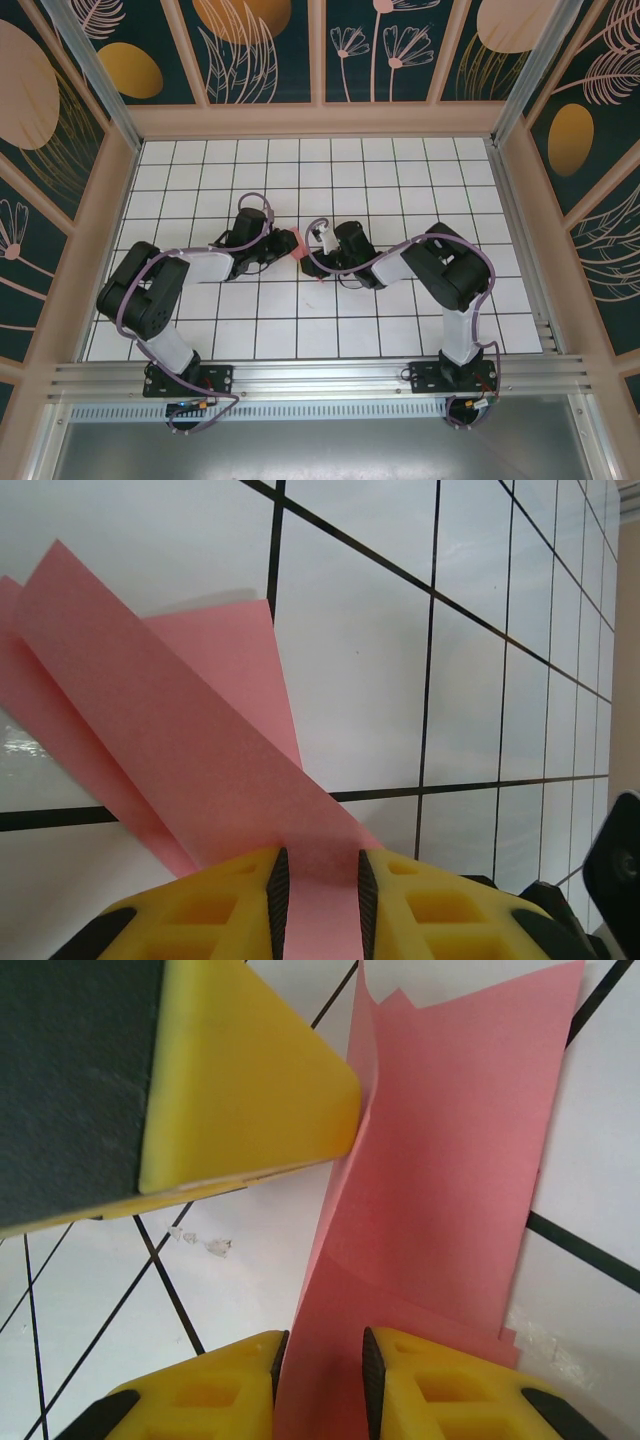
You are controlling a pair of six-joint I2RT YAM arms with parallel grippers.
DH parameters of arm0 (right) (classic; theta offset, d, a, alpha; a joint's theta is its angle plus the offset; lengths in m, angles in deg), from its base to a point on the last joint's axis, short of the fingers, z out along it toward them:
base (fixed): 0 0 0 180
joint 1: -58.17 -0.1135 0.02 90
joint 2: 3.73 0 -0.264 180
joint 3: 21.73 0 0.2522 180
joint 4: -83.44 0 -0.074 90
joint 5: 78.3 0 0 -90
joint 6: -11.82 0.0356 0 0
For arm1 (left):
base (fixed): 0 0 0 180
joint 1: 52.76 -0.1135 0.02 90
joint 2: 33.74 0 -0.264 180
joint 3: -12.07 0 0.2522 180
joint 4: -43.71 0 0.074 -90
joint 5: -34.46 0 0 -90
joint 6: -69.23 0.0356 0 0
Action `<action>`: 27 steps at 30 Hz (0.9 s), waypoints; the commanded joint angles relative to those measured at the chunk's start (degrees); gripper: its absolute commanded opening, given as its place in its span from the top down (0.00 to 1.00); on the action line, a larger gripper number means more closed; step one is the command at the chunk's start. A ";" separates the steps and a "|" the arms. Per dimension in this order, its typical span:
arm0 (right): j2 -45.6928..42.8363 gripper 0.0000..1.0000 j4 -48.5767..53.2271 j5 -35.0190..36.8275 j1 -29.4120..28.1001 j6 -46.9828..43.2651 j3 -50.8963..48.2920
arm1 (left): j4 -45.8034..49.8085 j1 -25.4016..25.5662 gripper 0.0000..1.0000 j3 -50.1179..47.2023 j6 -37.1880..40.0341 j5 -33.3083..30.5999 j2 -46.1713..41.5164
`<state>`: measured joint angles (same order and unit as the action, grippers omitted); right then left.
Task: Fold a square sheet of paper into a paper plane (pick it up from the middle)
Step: Fold the wing for the fifth time at the center of the table.
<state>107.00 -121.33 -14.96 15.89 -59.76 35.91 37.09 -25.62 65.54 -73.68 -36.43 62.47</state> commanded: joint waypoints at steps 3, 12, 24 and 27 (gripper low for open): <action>-0.80 0.74 1.34 -0.79 1.01 1.26 1.73 | -0.19 0.33 0.73 1.42 1.49 0.79 0.87; 1.13 0.94 2.31 -6.51 2.68 3.73 3.04 | 0.43 0.37 0.68 1.01 1.36 -2.15 -1.97; 4.36 1.00 2.29 -14.23 5.02 10.57 4.65 | -2.99 0.37 0.61 -3.13 1.12 -4.09 -5.95; 4.92 1.00 1.69 -15.66 5.61 12.46 4.63 | -3.85 0.37 0.62 -3.32 1.07 -3.27 -5.44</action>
<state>110.41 -118.72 -27.30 20.79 -50.19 39.27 35.75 -25.62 62.72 -73.28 -39.92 57.05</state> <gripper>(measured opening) 0.063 0.377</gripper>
